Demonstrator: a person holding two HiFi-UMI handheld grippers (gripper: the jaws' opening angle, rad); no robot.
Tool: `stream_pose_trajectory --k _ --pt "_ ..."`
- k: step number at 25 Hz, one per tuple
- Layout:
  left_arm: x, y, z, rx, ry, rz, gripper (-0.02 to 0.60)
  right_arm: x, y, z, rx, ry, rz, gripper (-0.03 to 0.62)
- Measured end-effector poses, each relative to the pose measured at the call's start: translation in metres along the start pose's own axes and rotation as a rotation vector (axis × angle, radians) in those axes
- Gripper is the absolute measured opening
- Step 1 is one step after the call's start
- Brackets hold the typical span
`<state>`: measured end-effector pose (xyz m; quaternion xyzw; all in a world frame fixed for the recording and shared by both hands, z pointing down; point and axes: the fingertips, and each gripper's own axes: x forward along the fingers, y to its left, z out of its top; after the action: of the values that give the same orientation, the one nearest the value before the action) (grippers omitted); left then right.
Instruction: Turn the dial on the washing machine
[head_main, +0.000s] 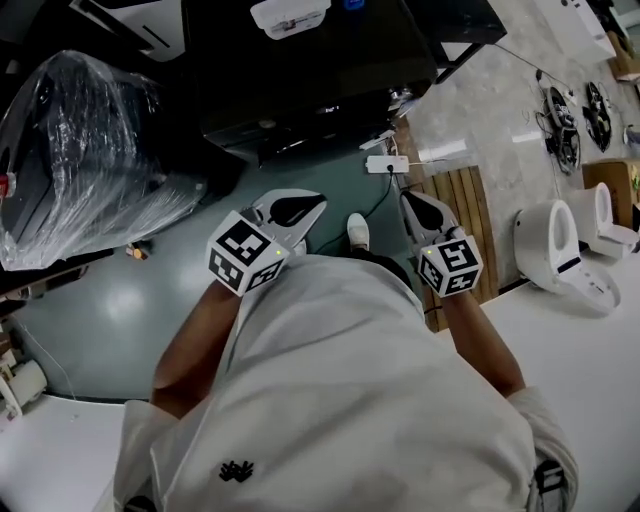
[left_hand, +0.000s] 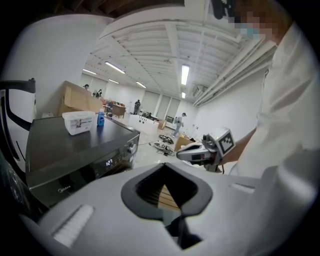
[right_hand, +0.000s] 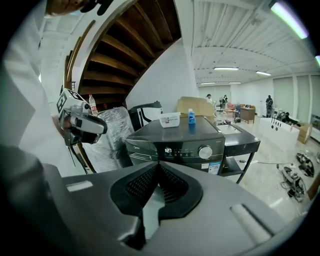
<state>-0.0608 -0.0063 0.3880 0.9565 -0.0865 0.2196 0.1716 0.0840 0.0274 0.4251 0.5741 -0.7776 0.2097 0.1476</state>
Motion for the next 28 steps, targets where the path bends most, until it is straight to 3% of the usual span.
stream_pose_trajectory --k 13,28 --pt "-0.055 0.007 -0.031 0.039 0.013 -0.073 0.057 -0.015 0.073 0.003 0.063 -0.070 -0.065 0.002" --pt "-0.076 0.019 -0.040 0.036 -0.010 -0.101 0.057 0.000 0.108 0.014 0.045 -0.066 -0.054 0.002"
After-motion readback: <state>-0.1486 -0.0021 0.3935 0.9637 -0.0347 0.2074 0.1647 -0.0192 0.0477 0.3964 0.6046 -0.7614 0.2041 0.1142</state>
